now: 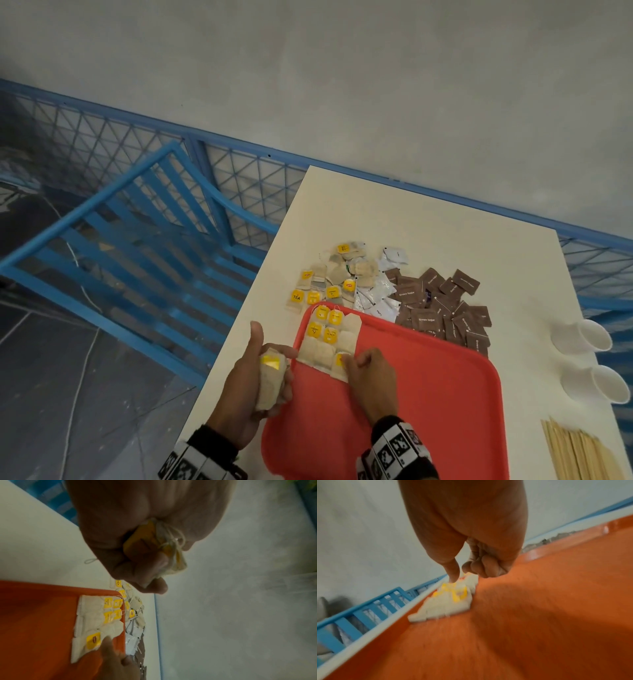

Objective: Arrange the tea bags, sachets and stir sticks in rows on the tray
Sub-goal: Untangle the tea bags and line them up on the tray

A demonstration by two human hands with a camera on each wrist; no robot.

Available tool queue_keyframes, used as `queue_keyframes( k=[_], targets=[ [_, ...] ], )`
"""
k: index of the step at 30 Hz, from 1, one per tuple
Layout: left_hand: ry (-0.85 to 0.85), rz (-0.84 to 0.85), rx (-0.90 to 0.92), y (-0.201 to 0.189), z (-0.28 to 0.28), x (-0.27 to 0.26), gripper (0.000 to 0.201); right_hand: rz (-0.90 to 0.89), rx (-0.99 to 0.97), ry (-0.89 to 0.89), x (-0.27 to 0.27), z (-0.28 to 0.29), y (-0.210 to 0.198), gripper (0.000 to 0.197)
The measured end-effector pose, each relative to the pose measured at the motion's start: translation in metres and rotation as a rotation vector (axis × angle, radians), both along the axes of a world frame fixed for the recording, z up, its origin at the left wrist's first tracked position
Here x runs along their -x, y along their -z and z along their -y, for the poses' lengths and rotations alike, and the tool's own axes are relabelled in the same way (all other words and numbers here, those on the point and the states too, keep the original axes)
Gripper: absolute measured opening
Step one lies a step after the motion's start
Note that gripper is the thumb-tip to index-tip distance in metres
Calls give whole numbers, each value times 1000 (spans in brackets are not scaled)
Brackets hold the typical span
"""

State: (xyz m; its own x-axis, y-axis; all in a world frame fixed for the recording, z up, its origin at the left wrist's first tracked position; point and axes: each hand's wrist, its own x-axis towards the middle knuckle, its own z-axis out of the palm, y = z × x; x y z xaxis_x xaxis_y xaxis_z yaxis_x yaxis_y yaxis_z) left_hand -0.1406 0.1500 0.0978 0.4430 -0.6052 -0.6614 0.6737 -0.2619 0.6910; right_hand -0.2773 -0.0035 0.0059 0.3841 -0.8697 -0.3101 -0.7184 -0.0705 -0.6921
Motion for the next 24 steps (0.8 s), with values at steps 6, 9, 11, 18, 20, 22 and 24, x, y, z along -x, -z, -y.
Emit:
queue_keyframes(
  k=[6, 9, 11, 18, 20, 22, 24],
  targets=[
    [72, -57, 77, 0, 20, 10, 96, 342, 171, -278, 6, -4, -103, 20],
    [86, -90, 142, -2, 33, 24, 96, 367, 184, -457, 11, -16, -129, 19],
    [100, -100, 187, -6, 43, 37, 97, 251, 229, -523, 16, -18, -126, 34],
    [83, 10, 153, -15, 57, 69, 78, 274, 260, -426, 39, -15, -121, 24],
    [152, 28, 111, -20, 55, 75, 73, 327, 188, -389, 45, -11, -124, 17],
    [220, 75, 103, -24, 54, 80, 64, 390, 57, -347, 53, -5, -129, 13],
    [267, 146, 124, -26, 55, 84, 54, 459, -74, -277, 59, 3, -132, 14]
  ],
)
